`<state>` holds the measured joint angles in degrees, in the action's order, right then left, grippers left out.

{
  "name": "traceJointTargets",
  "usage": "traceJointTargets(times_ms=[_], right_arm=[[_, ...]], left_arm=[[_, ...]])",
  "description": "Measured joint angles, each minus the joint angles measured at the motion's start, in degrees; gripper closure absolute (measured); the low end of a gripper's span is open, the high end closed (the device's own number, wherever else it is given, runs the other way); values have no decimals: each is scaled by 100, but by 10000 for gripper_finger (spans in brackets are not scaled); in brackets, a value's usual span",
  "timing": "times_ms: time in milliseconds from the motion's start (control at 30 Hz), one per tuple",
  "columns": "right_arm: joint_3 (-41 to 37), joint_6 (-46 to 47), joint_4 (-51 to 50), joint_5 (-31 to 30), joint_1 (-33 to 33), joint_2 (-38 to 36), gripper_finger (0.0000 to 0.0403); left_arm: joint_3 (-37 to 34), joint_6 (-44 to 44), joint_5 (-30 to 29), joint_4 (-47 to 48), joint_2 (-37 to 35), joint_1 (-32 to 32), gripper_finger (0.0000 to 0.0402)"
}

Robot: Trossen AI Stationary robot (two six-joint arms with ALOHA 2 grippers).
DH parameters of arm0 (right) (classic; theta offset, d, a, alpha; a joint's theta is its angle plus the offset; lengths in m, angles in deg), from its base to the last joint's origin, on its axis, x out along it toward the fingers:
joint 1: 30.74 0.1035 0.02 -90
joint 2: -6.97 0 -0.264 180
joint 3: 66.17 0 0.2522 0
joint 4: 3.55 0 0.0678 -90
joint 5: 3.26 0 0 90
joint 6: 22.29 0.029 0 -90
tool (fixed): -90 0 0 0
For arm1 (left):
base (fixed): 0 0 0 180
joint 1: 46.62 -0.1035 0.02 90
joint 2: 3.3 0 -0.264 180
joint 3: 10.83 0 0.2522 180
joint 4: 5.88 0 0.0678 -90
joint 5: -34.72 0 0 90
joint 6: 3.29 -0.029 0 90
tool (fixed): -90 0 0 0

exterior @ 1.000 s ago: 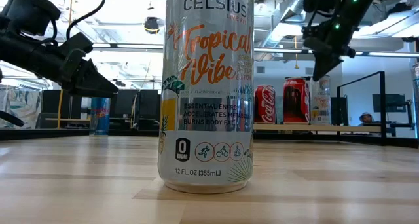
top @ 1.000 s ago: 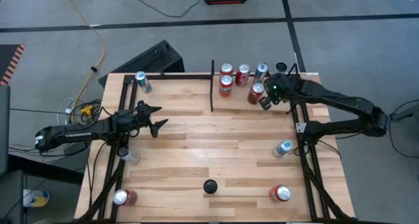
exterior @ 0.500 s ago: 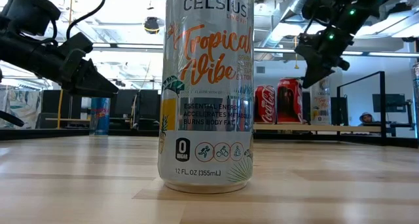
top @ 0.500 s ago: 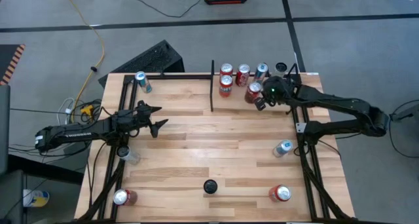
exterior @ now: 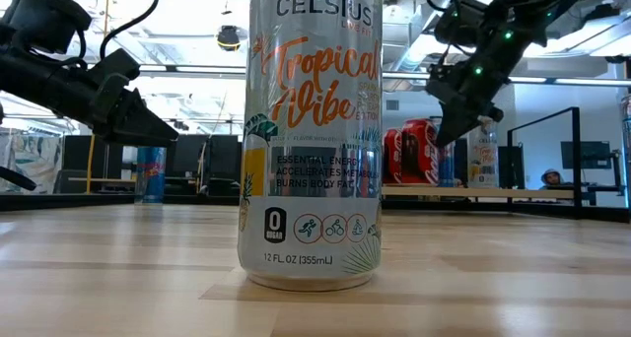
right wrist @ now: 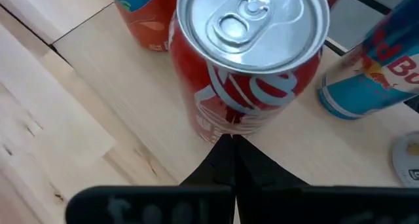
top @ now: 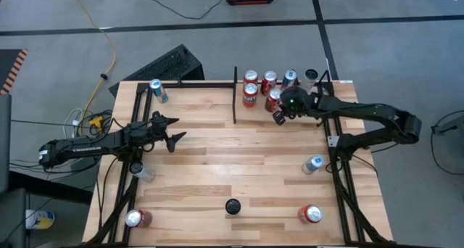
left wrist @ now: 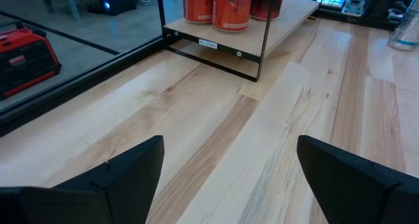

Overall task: Place canned beverage on shelf
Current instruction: Put the right red-white soda can on the shelf aligned with the other red-white soda can

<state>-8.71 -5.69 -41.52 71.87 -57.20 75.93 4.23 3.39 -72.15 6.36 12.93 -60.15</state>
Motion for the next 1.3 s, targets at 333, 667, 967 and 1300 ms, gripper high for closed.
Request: traceJointTargets(times_ms=[333,667,967,1300], right_arm=[[2,-120,321,-70,-207,-214,386],[4,-206,803,300,-330,157,385],[4,-202,1052,297,-332,157,385],[99,-43,673,403,-290,-52,385]], left_arm=[[0,-2,0,0,0,1,68],[0,0,0,-1,-1,1,68],[0,0,-1,-2,1,0,68],[0,0,0,-2,1,1,68]])
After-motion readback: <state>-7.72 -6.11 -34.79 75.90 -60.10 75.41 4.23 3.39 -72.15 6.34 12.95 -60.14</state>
